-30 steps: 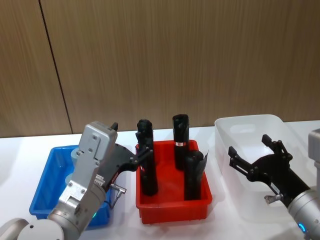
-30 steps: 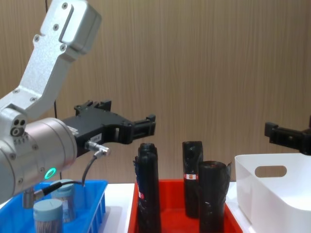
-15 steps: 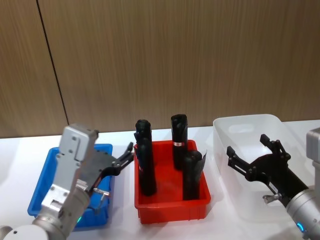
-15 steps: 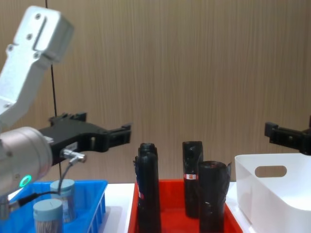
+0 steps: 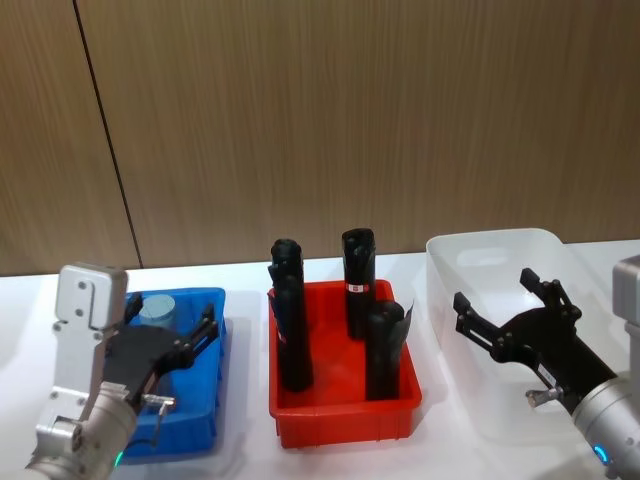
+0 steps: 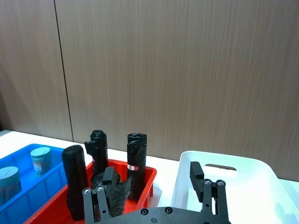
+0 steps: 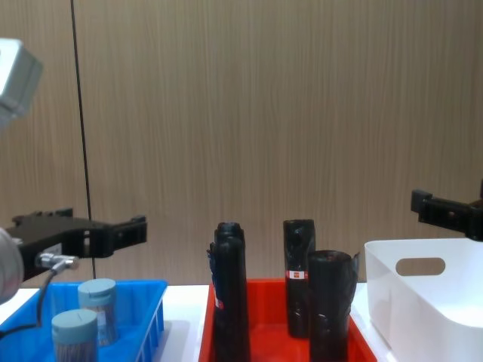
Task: Pick the cotton swabs from the blue box and place them into the white box.
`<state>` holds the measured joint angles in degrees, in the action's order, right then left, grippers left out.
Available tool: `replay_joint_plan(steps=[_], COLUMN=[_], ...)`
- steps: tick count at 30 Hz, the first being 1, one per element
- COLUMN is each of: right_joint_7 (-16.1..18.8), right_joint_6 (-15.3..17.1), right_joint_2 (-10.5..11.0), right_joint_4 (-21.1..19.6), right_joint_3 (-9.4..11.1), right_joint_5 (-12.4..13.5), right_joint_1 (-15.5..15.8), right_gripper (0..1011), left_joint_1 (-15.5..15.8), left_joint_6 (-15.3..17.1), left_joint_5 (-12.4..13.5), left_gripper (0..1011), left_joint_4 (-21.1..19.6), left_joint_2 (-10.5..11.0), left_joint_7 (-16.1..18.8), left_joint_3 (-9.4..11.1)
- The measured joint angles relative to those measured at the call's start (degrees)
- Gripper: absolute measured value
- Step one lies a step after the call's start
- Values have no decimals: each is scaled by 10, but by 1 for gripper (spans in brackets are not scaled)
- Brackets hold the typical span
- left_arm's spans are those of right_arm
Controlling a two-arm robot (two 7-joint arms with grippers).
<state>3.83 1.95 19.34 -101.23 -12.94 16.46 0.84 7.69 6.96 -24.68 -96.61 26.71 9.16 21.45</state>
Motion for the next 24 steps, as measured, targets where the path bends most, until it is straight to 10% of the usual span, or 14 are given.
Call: replay_joint_plan(steps=[24], right_joint_7=[0], right_joint_6=[0], right_joint_2=[0], right_joint_4=[0], right_joint_3=[0], right_joint_5=[0], right_joint_1=[0], right_gripper=[1002], left_joint_1=[9], left_joint_6=[72], left_joint_5=[-79], left_gripper=[1003], left_joint_4=[46], left_joint_2=[-5], left_joint_7=[8], left_joint_3=[-24])
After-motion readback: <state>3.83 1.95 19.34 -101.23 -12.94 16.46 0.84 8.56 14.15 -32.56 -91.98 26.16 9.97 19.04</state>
